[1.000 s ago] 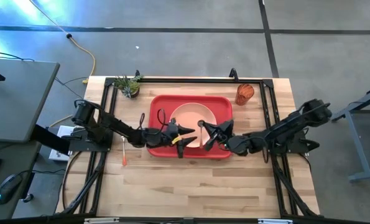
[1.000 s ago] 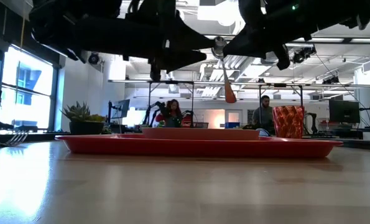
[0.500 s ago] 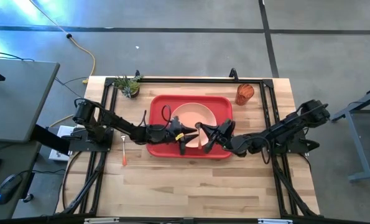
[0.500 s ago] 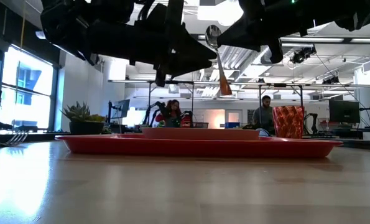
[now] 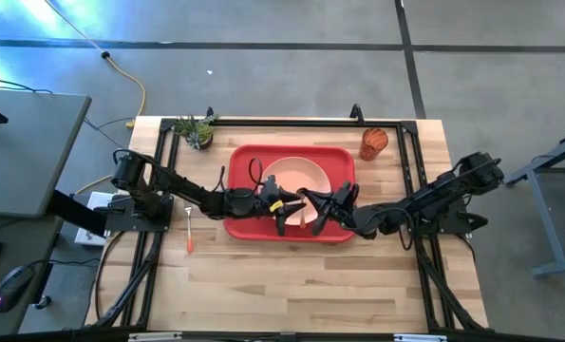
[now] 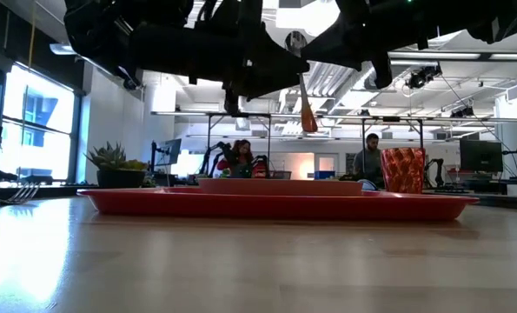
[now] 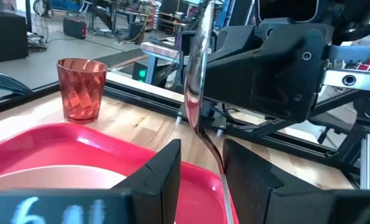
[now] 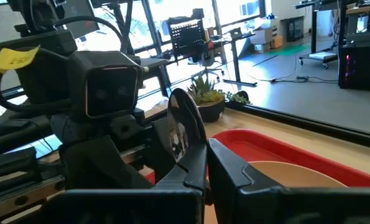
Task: Pick and place plate/cup/fork/spoon on tray
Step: Put the orange spoon on the red serving tray
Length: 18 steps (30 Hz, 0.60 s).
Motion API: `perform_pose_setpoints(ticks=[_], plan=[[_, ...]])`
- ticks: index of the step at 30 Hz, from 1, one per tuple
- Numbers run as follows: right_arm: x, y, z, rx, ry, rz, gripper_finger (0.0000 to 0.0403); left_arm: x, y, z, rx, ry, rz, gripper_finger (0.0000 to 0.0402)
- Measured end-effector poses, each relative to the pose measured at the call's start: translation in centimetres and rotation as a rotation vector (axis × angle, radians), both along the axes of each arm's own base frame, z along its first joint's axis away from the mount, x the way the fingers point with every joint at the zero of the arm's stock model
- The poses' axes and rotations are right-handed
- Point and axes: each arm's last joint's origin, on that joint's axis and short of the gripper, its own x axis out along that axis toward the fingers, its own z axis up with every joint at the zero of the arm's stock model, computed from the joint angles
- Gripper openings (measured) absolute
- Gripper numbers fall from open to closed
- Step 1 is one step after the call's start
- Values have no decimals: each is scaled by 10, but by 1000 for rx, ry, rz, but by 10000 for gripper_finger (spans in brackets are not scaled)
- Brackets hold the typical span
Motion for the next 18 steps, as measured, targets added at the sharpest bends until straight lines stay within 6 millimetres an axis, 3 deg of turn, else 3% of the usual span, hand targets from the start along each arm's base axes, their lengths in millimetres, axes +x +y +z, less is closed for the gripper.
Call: perform_pose_setpoints(ticks=[3,8,18], plan=[[0,1,0,-7,5,7,0,0,0,-1,1,15,0,86],[-1,3,0,-8,7,16,0,0,0,-3,-1,33,-28,12],[-1,9,-2,-13,34,135,4,-10,-18,2,5,109,-33,3]])
